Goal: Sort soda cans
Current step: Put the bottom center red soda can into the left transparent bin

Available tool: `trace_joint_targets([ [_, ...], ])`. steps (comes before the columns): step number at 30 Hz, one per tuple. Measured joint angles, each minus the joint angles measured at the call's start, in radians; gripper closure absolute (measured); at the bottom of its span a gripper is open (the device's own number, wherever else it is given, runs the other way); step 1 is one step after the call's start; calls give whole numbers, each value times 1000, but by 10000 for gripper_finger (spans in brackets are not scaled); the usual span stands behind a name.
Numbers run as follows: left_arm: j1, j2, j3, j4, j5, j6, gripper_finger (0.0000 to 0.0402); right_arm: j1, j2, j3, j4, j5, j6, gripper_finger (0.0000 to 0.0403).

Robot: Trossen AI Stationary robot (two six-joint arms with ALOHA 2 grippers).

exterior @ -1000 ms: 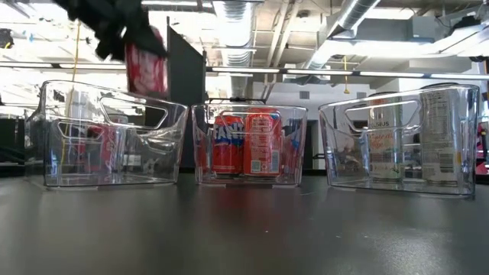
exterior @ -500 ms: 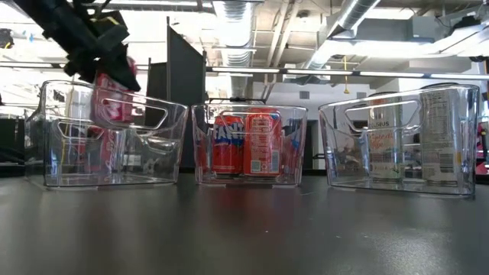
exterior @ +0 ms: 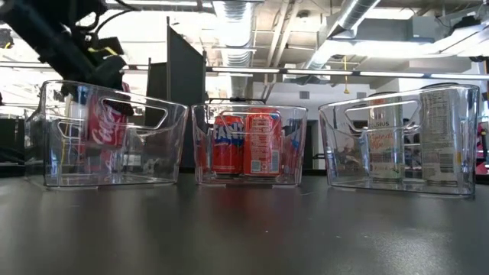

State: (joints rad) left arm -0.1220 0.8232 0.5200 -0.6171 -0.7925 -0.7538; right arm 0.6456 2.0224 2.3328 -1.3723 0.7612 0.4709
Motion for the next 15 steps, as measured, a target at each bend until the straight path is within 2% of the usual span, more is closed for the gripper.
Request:
trace_joint_targets([
  [15, 61, 0, -150, 210, -19, 24, 115, 0, 0, 0, 29, 0, 0, 14],
])
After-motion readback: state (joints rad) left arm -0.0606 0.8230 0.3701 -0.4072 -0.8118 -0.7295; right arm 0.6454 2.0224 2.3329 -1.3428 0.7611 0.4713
